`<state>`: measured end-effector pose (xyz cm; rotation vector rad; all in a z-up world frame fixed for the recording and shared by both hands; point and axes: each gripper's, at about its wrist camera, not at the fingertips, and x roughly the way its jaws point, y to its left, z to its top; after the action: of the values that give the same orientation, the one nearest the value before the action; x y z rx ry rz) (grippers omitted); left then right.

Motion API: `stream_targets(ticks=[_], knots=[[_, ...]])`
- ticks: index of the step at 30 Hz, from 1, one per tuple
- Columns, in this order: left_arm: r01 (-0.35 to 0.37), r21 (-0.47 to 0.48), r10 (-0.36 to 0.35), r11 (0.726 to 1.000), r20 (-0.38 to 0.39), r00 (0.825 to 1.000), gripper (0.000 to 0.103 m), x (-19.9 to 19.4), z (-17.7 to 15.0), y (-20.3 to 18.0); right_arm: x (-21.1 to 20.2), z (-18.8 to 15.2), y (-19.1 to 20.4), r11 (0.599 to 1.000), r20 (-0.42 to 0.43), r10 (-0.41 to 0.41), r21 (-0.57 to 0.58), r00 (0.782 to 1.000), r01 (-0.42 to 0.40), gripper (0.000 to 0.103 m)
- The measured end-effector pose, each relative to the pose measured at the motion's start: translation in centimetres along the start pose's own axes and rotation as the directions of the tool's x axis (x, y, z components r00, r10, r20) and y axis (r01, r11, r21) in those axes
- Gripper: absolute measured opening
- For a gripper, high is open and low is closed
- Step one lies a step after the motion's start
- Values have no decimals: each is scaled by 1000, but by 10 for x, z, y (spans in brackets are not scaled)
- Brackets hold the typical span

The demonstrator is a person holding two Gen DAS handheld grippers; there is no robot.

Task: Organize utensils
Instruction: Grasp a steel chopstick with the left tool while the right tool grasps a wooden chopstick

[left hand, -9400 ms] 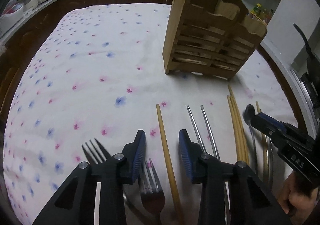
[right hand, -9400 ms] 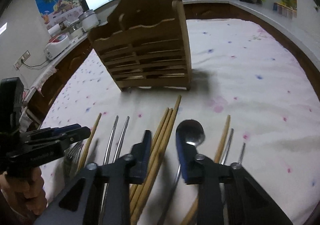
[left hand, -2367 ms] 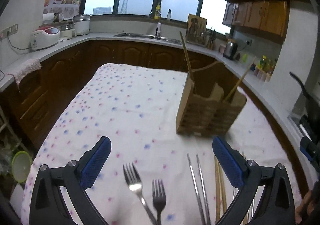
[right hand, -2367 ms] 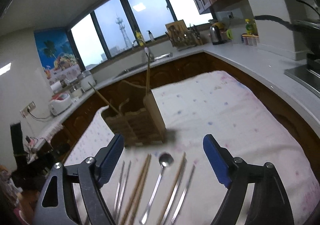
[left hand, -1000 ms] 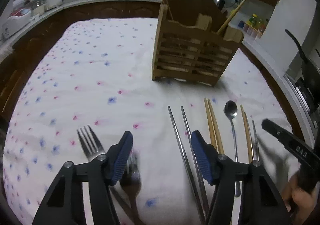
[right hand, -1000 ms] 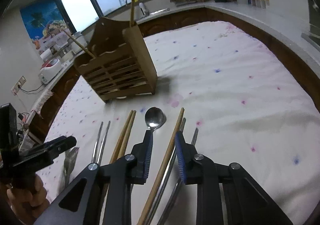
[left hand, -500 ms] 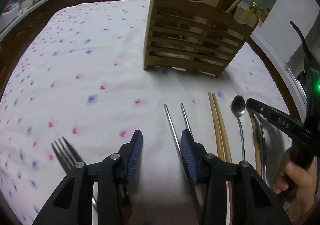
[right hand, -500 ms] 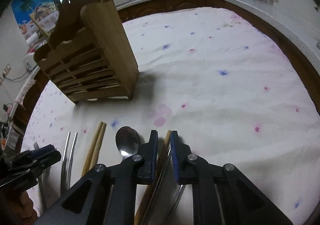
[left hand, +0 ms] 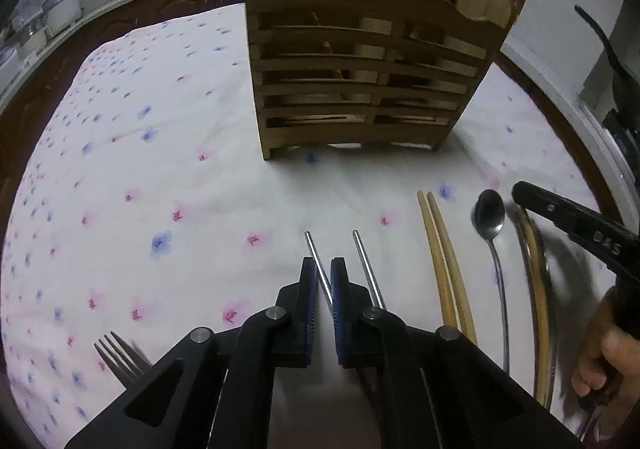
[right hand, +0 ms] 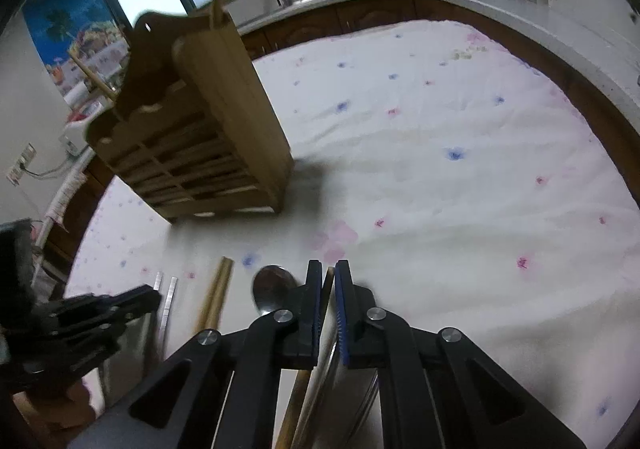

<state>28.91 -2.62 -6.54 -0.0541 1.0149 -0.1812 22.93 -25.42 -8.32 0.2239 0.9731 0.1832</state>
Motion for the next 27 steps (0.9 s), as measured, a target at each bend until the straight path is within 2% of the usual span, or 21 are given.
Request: stream_targets(ticks=[2,12,19,27], knots=[[-3,-20,3,1000,-12,1000,3,-4,-1,2,-11,2,1,1000,19,12,8,1000,-13,6],[70,-79,-64,994,81,995,2,-60,-8,13,-63,4,10,997,118,78,11,990,-80,5],[114,-82,-99,990,170,980,2,-115,-20,15,-96,2,25,994,174,105,-8,979,-105,5],[133,-58,-113,989,265,957,2,-182,-47,19,-144,-8,44,989,239,144,-54,960,-134,4]])
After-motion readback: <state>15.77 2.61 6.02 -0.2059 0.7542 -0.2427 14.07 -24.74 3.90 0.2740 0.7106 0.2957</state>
